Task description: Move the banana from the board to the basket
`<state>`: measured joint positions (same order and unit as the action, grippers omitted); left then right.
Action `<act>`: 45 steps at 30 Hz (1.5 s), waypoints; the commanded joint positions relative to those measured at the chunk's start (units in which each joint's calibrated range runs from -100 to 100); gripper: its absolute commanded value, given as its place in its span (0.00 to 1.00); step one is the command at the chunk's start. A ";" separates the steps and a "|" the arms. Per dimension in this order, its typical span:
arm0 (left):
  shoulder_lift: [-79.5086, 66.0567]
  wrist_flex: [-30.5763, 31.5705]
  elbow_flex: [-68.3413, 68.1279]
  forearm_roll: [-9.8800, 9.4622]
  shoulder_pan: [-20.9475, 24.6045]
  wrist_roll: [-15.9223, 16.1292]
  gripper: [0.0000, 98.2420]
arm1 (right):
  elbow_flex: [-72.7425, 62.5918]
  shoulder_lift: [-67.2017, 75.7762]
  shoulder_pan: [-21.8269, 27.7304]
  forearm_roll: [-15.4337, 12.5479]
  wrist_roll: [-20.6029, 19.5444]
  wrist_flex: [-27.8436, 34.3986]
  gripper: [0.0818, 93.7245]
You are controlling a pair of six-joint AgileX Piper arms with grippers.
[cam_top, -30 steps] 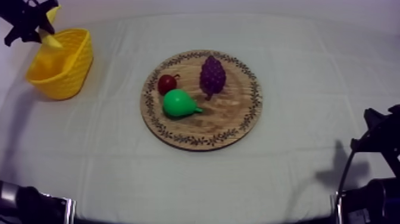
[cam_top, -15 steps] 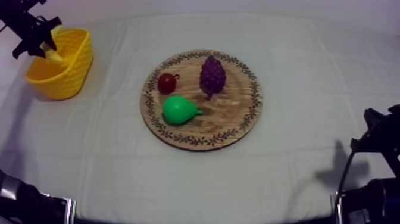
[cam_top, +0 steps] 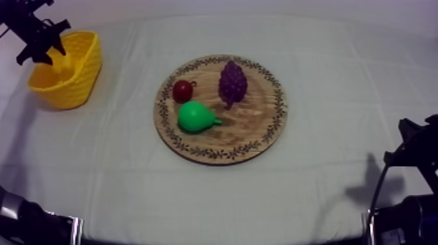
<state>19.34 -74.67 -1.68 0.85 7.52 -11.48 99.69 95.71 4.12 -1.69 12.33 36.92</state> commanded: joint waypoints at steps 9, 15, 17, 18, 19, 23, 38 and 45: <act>-7.87 5.25 -6.45 0.24 -2.86 2.52 0.02 | -0.03 0.04 0.01 0.01 0.00 0.02 0.01; -18.34 10.28 -15.10 1.30 -7.17 4.09 0.00 | -0.03 0.04 0.01 0.01 0.00 0.02 0.01; -23.01 12.98 -19.41 2.03 -8.86 4.92 0.00 | -0.03 0.04 0.01 0.01 0.00 0.02 0.01; -25.52 14.55 -21.69 2.23 -9.92 5.21 0.00 | -0.03 0.04 0.01 0.01 0.00 0.02 0.01; -28.12 16.19 -24.02 2.27 -11.08 5.36 0.00 | -0.03 0.04 0.01 0.01 0.00 0.02 0.01; -39.18 22.65 -33.92 2.43 -15.09 5.54 0.00 | -0.03 0.04 0.01 0.01 0.03 0.02 0.01; -83.37 28.18 -65.20 6.15 -11.89 9.03 0.00 | -0.03 0.04 0.01 0.01 0.02 0.02 0.01; -95.97 30.73 -75.67 6.07 -10.59 13.60 0.00 | -0.03 0.04 0.01 0.01 0.00 0.02 0.01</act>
<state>-70.55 -44.23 -73.76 7.06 -3.08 0.79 99.69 95.71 4.12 -1.69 12.33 36.92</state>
